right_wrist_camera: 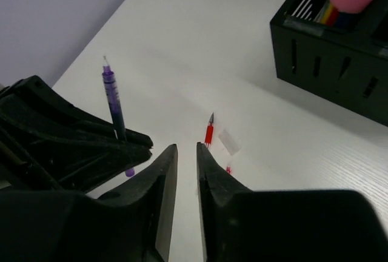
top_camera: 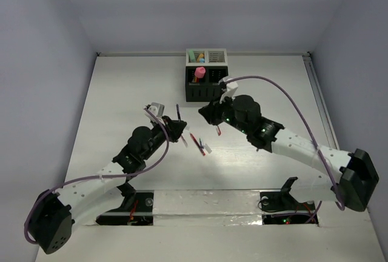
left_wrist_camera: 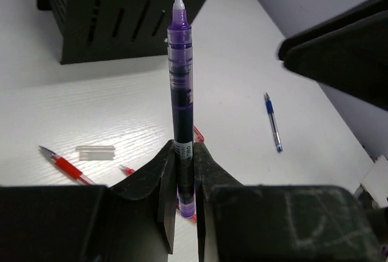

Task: Sort the stationery into containers
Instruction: Pick up the pen cap from the center of the board.

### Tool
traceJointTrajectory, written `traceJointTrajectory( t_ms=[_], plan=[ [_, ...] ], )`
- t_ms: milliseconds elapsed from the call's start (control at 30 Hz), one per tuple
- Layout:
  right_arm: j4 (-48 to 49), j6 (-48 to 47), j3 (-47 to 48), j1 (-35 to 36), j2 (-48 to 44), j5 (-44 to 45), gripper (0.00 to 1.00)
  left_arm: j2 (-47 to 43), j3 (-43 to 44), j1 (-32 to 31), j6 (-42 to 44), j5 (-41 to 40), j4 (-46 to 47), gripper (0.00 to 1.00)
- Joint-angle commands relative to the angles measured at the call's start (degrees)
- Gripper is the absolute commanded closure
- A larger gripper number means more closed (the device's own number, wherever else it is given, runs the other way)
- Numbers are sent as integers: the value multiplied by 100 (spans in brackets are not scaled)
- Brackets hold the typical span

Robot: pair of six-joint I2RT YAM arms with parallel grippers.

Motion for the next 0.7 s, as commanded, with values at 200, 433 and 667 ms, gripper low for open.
traceJointTrajectory(
  t_ms=[200, 433, 667],
  plan=[
    [-975, -153, 593, -89, 897, -906, 92, -1374, -134, 19, -56, -1435, -423, 100],
    [-1167, -232, 1269, -89, 2277, -1205, 73, -1981, -213, 19, -135, -1515, -669, 100],
    [-1097, -39, 1849, -89, 3288, -1443, 52, -1991, -187, 19, -188, -1409, -705, 100]
  ],
)
